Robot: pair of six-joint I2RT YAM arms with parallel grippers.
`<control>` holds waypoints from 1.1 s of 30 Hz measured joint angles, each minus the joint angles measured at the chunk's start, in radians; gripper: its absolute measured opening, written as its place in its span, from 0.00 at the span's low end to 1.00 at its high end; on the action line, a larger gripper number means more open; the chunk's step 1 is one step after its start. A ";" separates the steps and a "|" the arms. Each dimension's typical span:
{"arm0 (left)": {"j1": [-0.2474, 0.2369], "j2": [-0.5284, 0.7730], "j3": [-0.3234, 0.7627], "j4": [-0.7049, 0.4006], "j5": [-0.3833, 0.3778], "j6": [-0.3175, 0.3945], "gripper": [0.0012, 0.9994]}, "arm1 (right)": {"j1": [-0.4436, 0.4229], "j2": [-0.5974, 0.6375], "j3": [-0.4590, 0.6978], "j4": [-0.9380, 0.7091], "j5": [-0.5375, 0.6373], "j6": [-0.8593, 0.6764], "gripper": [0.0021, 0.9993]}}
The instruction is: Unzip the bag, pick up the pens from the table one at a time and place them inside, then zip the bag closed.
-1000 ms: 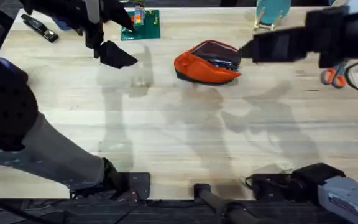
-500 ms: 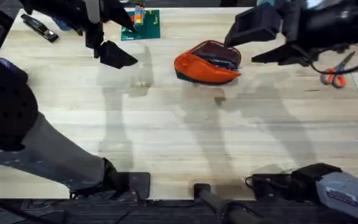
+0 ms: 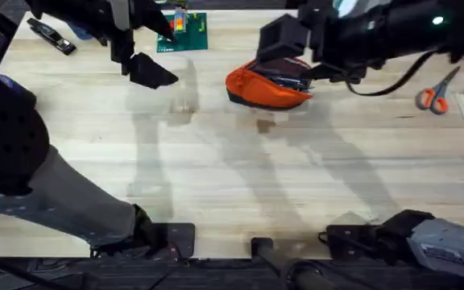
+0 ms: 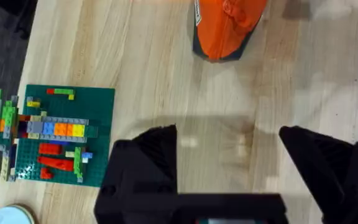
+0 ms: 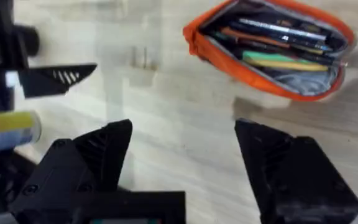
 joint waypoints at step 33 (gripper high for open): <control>0.000 0.000 0.000 0.000 0.000 0.000 0.99 | 0.453 0.232 0.000 0.211 0.744 0.285 1.00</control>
